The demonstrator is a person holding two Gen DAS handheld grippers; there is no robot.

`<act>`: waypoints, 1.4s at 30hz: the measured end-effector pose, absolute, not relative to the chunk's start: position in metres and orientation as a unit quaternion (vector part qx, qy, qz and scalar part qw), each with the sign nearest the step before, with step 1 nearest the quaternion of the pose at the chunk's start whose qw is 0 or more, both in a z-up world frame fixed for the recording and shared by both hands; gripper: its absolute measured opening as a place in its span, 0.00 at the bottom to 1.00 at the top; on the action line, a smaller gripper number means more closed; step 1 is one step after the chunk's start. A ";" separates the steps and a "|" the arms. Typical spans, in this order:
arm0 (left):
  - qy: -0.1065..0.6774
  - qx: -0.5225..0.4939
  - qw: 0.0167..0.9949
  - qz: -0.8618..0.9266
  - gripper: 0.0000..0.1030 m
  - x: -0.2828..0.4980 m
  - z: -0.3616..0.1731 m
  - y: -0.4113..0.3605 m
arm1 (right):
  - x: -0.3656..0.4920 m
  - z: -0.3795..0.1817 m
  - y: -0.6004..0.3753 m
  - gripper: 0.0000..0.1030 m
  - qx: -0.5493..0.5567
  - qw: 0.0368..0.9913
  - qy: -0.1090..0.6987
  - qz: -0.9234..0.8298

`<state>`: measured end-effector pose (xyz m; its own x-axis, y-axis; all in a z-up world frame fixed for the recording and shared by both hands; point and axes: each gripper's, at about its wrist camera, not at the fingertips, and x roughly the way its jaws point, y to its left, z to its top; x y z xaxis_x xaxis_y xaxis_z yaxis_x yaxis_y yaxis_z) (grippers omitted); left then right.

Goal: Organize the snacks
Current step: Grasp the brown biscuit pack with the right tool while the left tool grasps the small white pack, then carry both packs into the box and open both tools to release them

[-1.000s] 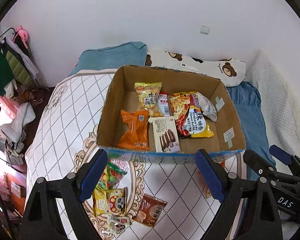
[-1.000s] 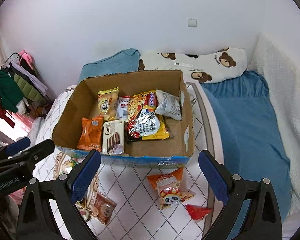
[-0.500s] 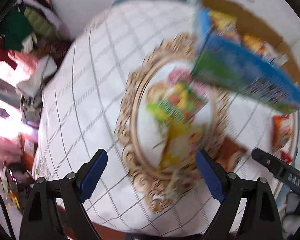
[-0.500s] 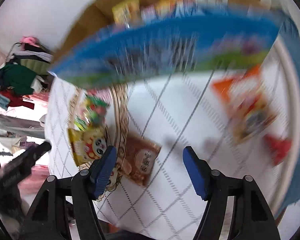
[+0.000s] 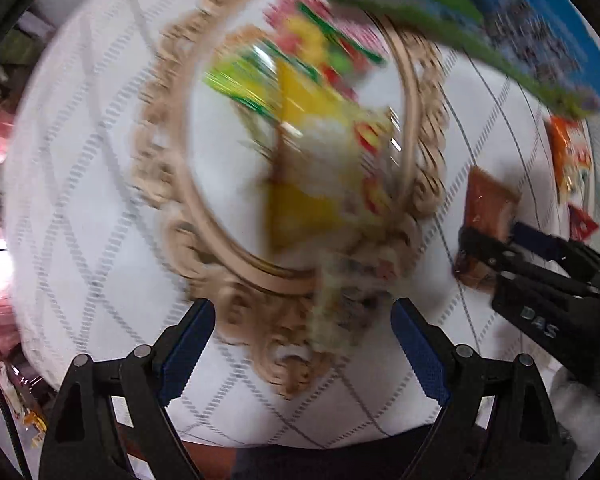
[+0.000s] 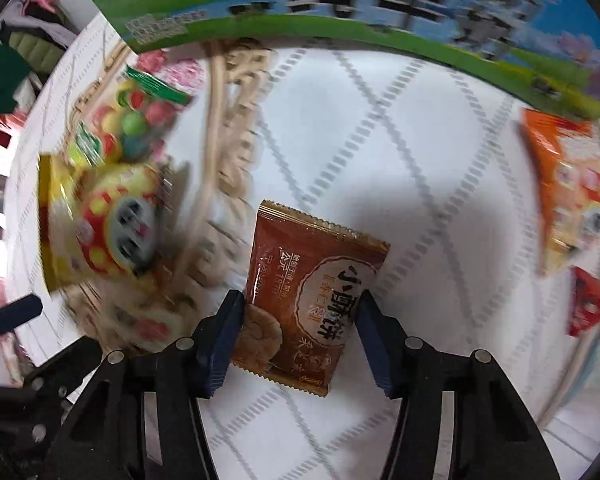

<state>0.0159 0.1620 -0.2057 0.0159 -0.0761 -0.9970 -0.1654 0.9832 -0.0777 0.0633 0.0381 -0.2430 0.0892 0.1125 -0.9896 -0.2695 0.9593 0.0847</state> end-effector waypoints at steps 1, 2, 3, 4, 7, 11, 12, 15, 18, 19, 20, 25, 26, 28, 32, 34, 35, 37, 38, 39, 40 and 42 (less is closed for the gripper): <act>0.708 -0.093 0.700 0.021 0.87 0.016 -0.213 0.156 | 0.060 -0.242 0.033 0.57 -0.063 0.735 0.663 0.128; 0.710 -0.097 0.697 0.013 0.87 0.018 -0.219 0.150 | 0.056 -0.241 0.028 0.57 -0.063 0.734 0.665 0.127; 0.711 -0.099 0.697 0.008 0.84 0.019 -0.223 0.146 | 0.053 -0.241 0.020 0.57 -0.061 0.731 0.669 0.123; 0.713 -0.106 0.693 0.002 0.65 0.021 -0.230 0.140 | 0.050 -0.242 0.015 0.57 -0.058 0.729 0.671 0.121; 0.711 -0.097 0.697 0.010 0.49 0.022 -0.239 0.134 | 0.043 -0.240 0.000 0.57 -0.041 0.727 0.676 0.113; 0.708 -0.099 0.699 0.012 0.47 0.026 -0.241 0.130 | 0.046 -0.241 -0.012 0.58 -0.013 0.727 0.678 0.108; 0.710 -0.101 0.696 0.014 0.48 0.027 -0.242 0.129 | 0.046 -0.243 -0.012 0.58 -0.008 0.726 0.679 0.107; 0.713 -0.102 0.693 0.020 0.49 0.042 -0.250 0.134 | 0.055 -0.249 -0.023 0.59 0.002 0.725 0.681 0.102; 0.711 -0.102 0.695 0.029 0.48 0.045 -0.254 0.132 | 0.060 -0.259 -0.025 0.62 0.008 0.723 0.684 0.099; 0.711 -0.101 0.695 0.031 0.47 0.046 -0.255 0.131 | 0.060 -0.261 -0.024 0.62 0.004 0.723 0.684 0.097; 0.710 -0.101 0.696 0.031 0.45 0.046 -0.257 0.128 | 0.062 -0.263 -0.026 0.63 0.000 0.722 0.685 0.096; 0.704 -0.100 0.703 0.020 0.35 0.037 -0.240 0.119 | 0.055 -0.262 -0.017 0.57 -0.019 0.732 0.673 0.103; 0.703 -0.103 0.703 0.016 0.35 0.034 -0.235 0.118 | 0.053 -0.258 -0.019 0.57 -0.020 0.734 0.670 0.108; 0.701 -0.104 0.705 0.004 0.35 0.025 -0.221 0.115 | 0.046 -0.250 -0.027 0.57 -0.015 0.737 0.665 0.121; 0.701 -0.088 0.707 0.005 0.37 0.028 -0.222 0.105 | 0.037 -0.222 -0.052 0.57 0.003 0.741 0.657 0.143; 0.708 -0.122 0.695 0.006 0.38 0.032 -0.234 0.109 | 0.040 -0.217 -0.056 0.57 0.002 0.741 0.655 0.147; 0.710 -0.142 0.690 0.004 0.40 0.034 -0.239 0.113 | 0.045 -0.217 -0.059 0.57 0.003 0.741 0.654 0.149; 0.710 -0.183 0.679 -0.001 0.51 0.038 -0.245 0.120 | 0.046 -0.217 -0.064 0.57 0.001 0.739 0.656 0.150; 0.711 -0.201 0.674 -0.004 0.54 0.040 -0.247 0.122 | 0.052 -0.219 -0.062 0.57 0.002 0.738 0.658 0.150; 0.713 -0.210 0.669 -0.002 0.55 0.042 -0.249 0.125 | 0.054 -0.222 -0.065 0.57 0.007 0.735 0.661 0.151; 0.714 -0.212 0.667 0.001 0.55 0.044 -0.250 0.125 | 0.055 -0.226 -0.064 0.57 0.010 0.733 0.663 0.151; 0.715 -0.199 0.670 0.009 0.53 0.046 -0.250 0.121 | 0.056 -0.232 -0.067 0.57 0.017 0.729 0.668 0.151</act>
<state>0.0458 0.1211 -0.2503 -0.0224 -0.2728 -0.9618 -0.2973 0.9203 -0.2542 0.0559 -0.0673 -0.2316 0.0621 0.2420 -0.9683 -0.1967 0.9541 0.2259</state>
